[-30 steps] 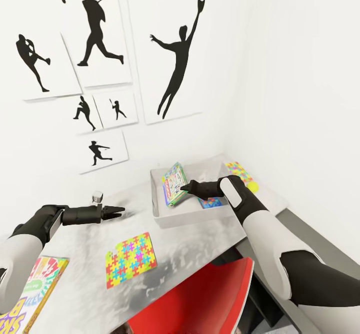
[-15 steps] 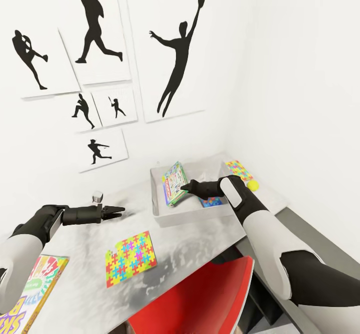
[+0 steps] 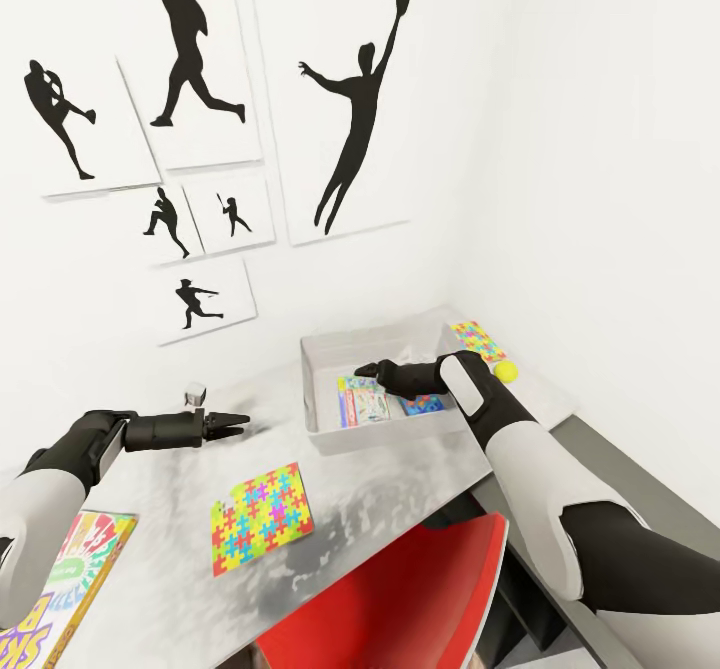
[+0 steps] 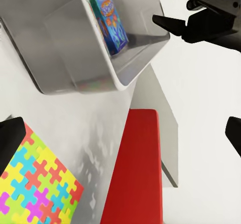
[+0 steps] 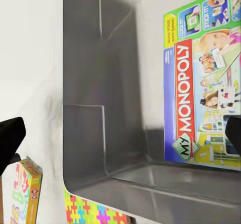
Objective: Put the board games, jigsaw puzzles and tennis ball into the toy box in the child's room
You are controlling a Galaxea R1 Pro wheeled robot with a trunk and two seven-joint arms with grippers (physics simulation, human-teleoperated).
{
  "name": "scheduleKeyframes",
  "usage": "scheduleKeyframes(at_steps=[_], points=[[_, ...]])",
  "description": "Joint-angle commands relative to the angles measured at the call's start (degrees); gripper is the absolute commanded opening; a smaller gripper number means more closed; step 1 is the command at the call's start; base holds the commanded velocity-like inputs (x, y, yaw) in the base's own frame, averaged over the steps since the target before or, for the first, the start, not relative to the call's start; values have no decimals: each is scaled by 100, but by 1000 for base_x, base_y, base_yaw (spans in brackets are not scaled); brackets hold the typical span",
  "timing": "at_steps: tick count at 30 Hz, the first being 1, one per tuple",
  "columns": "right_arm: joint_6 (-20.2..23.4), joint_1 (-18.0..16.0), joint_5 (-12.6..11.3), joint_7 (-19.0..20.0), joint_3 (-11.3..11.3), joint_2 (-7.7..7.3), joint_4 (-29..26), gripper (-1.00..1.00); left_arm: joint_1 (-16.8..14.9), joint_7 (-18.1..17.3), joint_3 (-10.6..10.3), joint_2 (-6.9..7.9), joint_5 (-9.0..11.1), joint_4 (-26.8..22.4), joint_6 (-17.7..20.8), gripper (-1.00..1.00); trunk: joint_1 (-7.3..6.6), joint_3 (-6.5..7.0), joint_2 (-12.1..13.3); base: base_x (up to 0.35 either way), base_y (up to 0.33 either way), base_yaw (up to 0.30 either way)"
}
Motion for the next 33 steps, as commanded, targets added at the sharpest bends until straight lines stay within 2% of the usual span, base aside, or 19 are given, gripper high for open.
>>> scheduleKeyframes(at_steps=[1,19,33], points=[[12,-5,49,40,2,-1,-2,100,-5,-42,37,-4,-61,-2,60,100,3,-11,-11,0,0,0],[10,-6,76,39,-5,-19,-67,100,-5,-42,37,4,-61,-2,67,100,3,-11,-11,-7,1,0],[23,-5,75,40,-2,-28,-240,100,-5,-51,33,6,-61,-42,71,100,3,88,-11,-257,70,43]])
